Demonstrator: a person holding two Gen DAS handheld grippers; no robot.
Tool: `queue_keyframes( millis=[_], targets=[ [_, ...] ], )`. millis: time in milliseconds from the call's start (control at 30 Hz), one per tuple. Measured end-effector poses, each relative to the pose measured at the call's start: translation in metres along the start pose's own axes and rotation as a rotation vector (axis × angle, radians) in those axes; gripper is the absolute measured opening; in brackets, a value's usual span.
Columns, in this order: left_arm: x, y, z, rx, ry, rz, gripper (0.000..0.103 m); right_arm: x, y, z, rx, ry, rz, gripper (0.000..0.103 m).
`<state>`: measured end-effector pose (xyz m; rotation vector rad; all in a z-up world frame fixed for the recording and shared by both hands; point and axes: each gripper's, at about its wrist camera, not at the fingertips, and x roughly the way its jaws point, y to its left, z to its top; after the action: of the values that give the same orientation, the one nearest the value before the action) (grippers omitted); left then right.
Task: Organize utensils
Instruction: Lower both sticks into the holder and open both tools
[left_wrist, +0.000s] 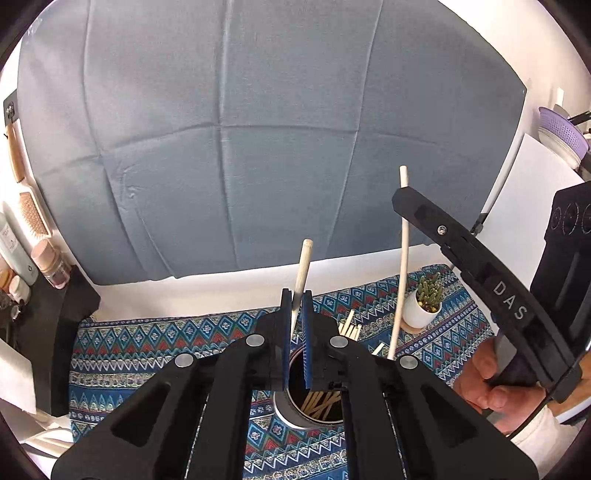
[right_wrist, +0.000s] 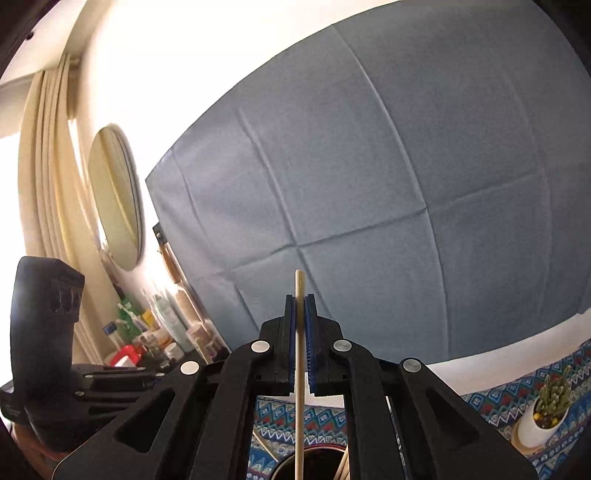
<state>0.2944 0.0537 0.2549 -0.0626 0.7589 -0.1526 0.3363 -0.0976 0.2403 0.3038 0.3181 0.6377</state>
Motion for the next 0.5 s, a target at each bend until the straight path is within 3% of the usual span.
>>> queue_keyframes(
  millis=[233,500],
  targets=[
    [0.021,0.008,-0.009,-0.035,0.048,-0.039,0.007,0.021,-0.008,-0.027,-0.037,0.059,-0.050,0.005],
    [0.002,0.012,0.005,-0.046,0.026,-0.075,0.007,0.027,-0.017,-0.056,-0.021,0.130,-0.063,0.005]
  ],
)
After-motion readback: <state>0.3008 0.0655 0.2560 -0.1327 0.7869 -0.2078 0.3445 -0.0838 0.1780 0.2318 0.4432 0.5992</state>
